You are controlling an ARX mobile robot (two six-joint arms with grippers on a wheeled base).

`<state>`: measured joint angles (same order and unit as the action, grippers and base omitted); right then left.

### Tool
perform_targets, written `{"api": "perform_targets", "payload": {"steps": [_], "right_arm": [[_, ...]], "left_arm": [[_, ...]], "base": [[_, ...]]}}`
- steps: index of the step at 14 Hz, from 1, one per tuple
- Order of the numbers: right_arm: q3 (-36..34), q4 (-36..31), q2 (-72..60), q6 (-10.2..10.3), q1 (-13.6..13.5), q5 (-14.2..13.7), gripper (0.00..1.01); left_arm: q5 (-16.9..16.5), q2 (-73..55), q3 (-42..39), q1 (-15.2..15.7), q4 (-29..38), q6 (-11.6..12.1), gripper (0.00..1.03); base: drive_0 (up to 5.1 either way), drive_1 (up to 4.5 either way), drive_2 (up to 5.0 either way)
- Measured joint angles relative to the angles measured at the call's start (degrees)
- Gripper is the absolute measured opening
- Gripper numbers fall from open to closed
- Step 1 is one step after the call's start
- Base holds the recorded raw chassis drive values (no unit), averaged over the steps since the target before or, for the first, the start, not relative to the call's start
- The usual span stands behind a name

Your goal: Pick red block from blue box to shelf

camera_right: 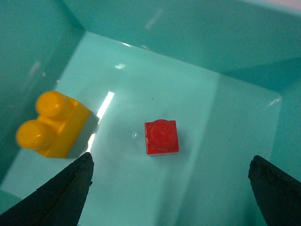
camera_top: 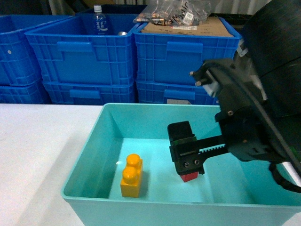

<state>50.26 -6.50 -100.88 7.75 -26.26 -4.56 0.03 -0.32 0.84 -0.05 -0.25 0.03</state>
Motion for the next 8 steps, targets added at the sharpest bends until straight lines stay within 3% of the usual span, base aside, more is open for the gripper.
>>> {"api": "perform_targets", "payload": {"steps": [1,4,6,8], "right_arm": [[4.81,2.51,-6.03,2.25,0.15,-0.35,0.98],[13.70,4.26,-16.57,5.81,0.44,-2.40,0.98],[17.14,6.21,-21.33,6.86,0.37,-3.67,0.98],[18.56,7.74,-24.26,7.98,0.00,-4.24,0.74]], "left_arm": [[0.00,0.00,0.02,0.00,0.00,0.00,0.98],[0.02,0.00,0.00,0.00,0.00,0.00,0.98],[0.00,0.00,0.02,0.00,-0.02,0.00,0.98],[0.02,0.00,0.00,0.00,-0.02,0.00,0.98]], "base": [[0.0,0.00,0.0],[0.0,0.00,0.0],[0.0,0.00,0.0],[0.0,0.00,0.0]]}}
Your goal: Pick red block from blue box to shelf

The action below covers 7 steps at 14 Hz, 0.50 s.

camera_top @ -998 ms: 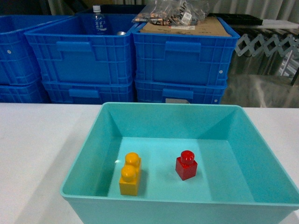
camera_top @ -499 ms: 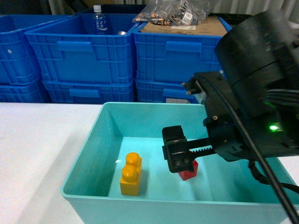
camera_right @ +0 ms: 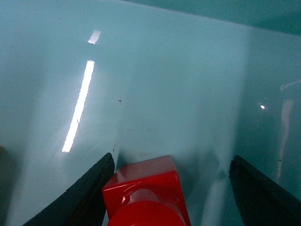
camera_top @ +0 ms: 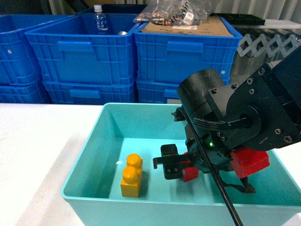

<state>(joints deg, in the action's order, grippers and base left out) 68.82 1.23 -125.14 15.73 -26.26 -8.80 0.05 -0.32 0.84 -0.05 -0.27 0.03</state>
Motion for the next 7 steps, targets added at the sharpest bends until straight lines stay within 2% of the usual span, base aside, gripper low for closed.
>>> {"api": "perform_targets", "payload": {"steps": [2,3,5,6,7], "right_arm": [[0.44,-0.39,-0.15,1.27,-0.68,0.59,0.43],[0.17,-1.27,0.04,1.57,-0.77,1.09,0.33],[-4.76,-5.01,5.68,2.64,-0.31,2.12,0.29],[-9.27,-9.29,11.85,2.54,0.52,1.55,0.29],[-15.47,-16.68,20.39,1.27,1.53,0.09,0.29]], "left_arm": [[-0.02,0.00,0.00,0.00,0.02,0.00,0.98],[0.00,0.00,0.02,0.00,0.00,0.00,0.98],[-0.02,0.00,0.00,0.00,0.00,0.00,0.98],[0.00,0.00,0.00,0.00,0.02,0.00,0.98],[0.00,0.00,0.00,0.00,0.02,0.00,0.98]], "base": [[0.0,0.00,0.0],[0.0,0.00,0.0],[0.0,0.00,0.0],[0.0,0.00,0.0],[0.0,0.00,0.0]]}}
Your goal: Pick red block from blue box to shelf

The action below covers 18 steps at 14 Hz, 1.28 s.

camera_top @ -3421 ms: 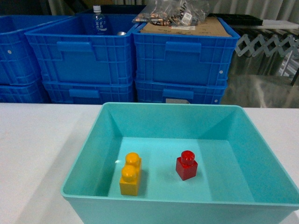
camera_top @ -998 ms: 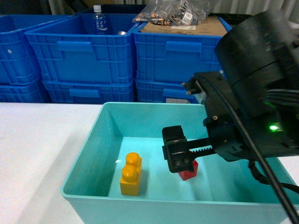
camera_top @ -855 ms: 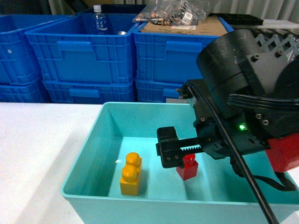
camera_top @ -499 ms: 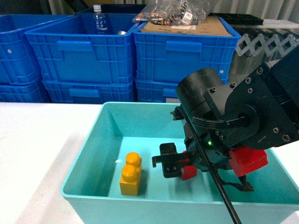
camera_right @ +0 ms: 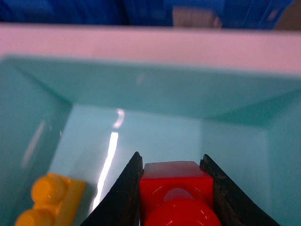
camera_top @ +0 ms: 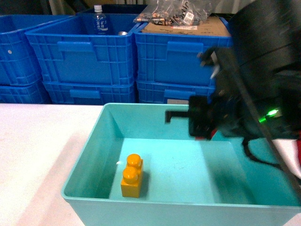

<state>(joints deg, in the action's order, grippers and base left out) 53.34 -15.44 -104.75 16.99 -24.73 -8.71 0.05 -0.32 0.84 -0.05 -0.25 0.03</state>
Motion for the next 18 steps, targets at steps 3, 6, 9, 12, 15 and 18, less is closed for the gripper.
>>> {"api": "perform_targets", "payload": {"steps": [3,6,9,12,15,18], "right_arm": [[-26.77,-27.36,29.33,-14.27,3.93,-10.45,0.28],[-42.16,-36.83,39.45,-17.90,8.02,-7.89,0.28],[-47.84,-30.82,52.22,-17.88,14.49,-1.84,0.28],[-52.26,-28.98,57.11,-17.84,17.51,1.49,0.28],[-52.61,-21.09,66.84,-17.88,22.67,7.32,0.28],[-52.61,-14.43,74.69,-17.84,25.03,8.52,0.28]], "left_arm": [[-0.02,0.00,0.00,0.00,0.00,0.00,0.98],[-0.04,0.00,0.00,0.00,0.00,0.00,0.98],[-0.02,0.00,0.00,0.02,0.02,0.00,0.98],[-0.02,0.00,0.00,0.02,0.02,0.00,0.98],[-0.02,0.00,0.00,0.02,0.00,0.00,0.98],[-0.02,0.00,0.00,0.02,0.07,0.00,0.98]], "base": [[0.0,0.00,0.0],[0.0,0.00,0.0],[0.0,0.00,0.0],[0.0,0.00,0.0],[0.0,0.00,0.0],[0.0,0.00,0.0]]}}
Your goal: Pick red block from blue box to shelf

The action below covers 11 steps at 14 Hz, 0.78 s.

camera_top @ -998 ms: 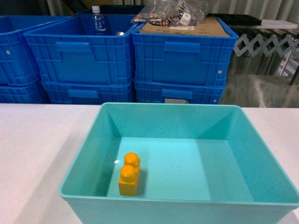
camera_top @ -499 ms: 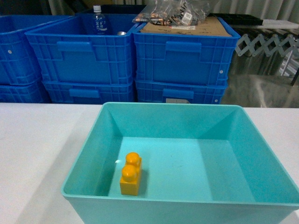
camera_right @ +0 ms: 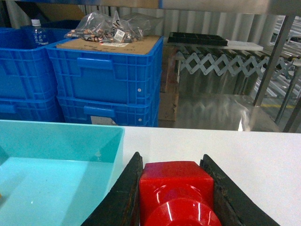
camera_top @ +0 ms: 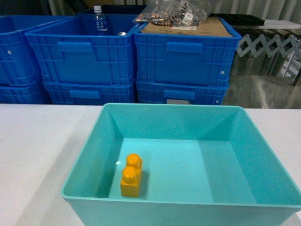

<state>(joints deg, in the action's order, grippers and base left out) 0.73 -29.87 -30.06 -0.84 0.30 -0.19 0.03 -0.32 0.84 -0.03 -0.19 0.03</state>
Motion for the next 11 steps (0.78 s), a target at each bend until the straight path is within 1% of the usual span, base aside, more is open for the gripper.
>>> {"api": "perform_targets", "payload": {"steps": [6,7,11], "right_arm": [[-0.02,11.13,11.21,0.00,0.00,0.00,0.28],[-0.02,13.79,14.08,0.00,0.00,0.02,0.28],[-0.02,18.25,18.56,0.00,0.00,0.02,0.28]], "left_arm": [[0.00,0.00,0.02,0.00,-0.02,0.00,0.98],[0.00,0.00,0.02,0.00,-0.04,0.00,0.98],[0.00,0.00,0.00,0.00,-0.04,0.00,0.98]], "base": [[0.0,0.00,0.0],[0.0,0.00,0.0],[0.0,0.00,0.0]]}}
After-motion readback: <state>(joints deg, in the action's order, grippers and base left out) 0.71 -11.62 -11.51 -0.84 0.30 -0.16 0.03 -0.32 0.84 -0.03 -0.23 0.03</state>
